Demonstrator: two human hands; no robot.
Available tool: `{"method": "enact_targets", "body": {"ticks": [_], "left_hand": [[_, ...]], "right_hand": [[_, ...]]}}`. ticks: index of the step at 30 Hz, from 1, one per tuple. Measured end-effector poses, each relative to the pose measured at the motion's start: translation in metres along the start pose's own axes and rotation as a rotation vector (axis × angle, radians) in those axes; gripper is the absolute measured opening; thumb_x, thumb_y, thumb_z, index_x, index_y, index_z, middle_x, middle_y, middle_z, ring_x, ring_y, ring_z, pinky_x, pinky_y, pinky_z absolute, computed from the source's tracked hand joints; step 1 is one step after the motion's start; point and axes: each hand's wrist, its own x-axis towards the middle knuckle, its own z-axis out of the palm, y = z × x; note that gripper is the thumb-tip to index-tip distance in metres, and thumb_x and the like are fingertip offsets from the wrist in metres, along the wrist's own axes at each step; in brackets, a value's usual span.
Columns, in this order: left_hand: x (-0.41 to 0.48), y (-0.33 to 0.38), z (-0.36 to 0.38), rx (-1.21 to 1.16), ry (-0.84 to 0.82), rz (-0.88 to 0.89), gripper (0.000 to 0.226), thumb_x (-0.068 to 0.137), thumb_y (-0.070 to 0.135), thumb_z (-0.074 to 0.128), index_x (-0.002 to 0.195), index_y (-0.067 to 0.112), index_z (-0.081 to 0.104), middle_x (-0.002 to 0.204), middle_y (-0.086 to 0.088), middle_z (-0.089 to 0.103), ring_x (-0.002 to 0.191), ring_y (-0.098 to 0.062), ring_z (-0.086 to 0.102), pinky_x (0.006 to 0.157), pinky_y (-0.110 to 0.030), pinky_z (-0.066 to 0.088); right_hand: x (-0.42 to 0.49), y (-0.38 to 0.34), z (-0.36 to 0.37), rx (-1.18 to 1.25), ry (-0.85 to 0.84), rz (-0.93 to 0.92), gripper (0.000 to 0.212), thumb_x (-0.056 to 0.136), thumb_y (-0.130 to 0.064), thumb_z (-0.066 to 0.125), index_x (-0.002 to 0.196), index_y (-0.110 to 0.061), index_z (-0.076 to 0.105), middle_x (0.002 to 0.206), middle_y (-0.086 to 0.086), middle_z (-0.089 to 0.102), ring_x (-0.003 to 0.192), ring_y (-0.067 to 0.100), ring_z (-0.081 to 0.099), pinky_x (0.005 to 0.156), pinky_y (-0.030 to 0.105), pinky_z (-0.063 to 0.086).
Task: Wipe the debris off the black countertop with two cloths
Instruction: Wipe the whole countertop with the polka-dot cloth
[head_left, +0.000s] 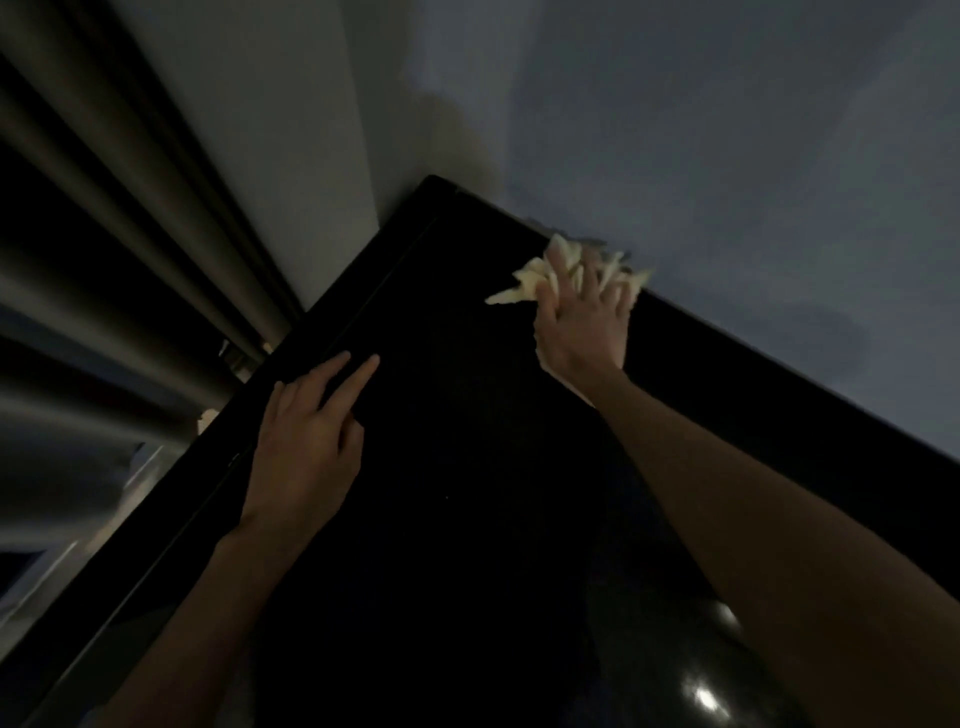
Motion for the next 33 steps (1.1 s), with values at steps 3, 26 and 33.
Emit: {"method": "enact_targets", "body": {"ticks": [3,26,33], "left_hand": [[-0.003,-0.028,-0.008,0.116,0.047,-0.039,0.053,0.089,0.025,0.035,0.142,0.02,0.04,0.149,-0.009,0.035,0.13,-0.032,0.04,0.107,-0.057,0.03],[-0.192,-0.1,-0.078,0.17,0.117,-0.348,0.061,0.066,-0.02,0.056,0.123,0.003,0.06,0.113,-0.023,0.064,0.1,-0.045,0.053,0.087,-0.058,0.045],[-0.265,-0.131,-0.105,0.046,0.106,-0.44,0.064,0.066,-0.025,0.046,0.121,0.004,0.062,0.108,-0.024,0.065,0.091,-0.043,0.061,0.08,-0.05,0.054]], "right_hand": [[0.034,-0.044,0.013,-0.029,-0.019,-0.198,0.053,0.101,-0.047,0.015,0.152,-0.04,0.004,0.163,0.003,0.005,0.145,0.038,0.015,0.119,0.048,0.003],[-0.229,-0.217,0.066,-0.088,-0.227,-0.842,0.059,0.096,-0.036,0.014,0.153,-0.024,0.016,0.161,0.0,0.014,0.148,0.027,0.007,0.121,0.045,0.002],[-0.328,-0.248,0.083,-0.17,-0.208,-0.933,0.059,0.098,-0.038,0.01,0.154,-0.023,0.008,0.163,0.0,0.006,0.149,0.028,-0.004,0.119,0.048,0.008]]}}
